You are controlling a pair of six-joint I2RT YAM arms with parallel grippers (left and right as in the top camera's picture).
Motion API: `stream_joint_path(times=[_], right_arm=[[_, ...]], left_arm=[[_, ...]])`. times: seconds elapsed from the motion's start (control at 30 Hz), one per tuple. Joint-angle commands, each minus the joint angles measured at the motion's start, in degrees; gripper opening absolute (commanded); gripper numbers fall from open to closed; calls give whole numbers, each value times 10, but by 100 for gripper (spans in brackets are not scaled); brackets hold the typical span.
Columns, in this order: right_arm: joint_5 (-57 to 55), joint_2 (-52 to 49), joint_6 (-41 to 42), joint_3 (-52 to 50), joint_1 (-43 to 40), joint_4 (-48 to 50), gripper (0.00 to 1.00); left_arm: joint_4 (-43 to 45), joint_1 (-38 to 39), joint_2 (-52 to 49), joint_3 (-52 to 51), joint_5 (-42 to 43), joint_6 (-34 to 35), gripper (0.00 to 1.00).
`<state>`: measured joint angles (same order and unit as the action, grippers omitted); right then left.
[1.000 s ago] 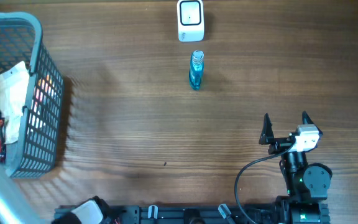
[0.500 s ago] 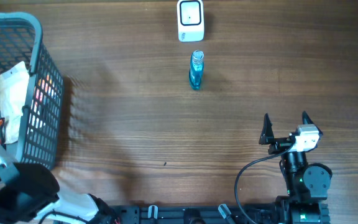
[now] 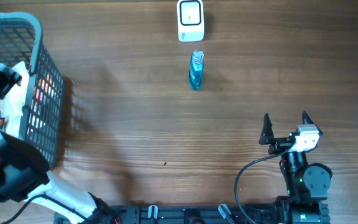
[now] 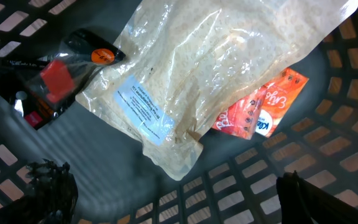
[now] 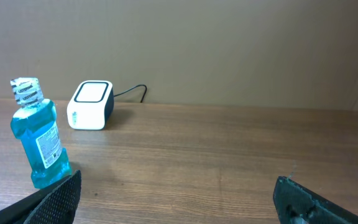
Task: Scan the item barcode
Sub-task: 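Return the left gripper to the basket and grasp the clear bag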
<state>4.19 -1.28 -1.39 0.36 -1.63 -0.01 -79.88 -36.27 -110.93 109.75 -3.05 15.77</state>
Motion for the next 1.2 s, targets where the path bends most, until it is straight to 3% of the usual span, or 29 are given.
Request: stream_joint_path(times=[0.0,0.77,0.93,1.17], right_arm=[[-8,2,3,-1,3,1,100],[-8,2,3,-1,3,1,100],[-8,2,3,-1,3,1,100],[-8,2,3,-1,3,1,100]], left_arm=[[17,0,-11,-40,-5,-17,100],[248,0,-16,-248,-21,-36,97],[268,0,-16,-274,-21,-36,80],[270,0,-16,-278,-21,-36,35]])
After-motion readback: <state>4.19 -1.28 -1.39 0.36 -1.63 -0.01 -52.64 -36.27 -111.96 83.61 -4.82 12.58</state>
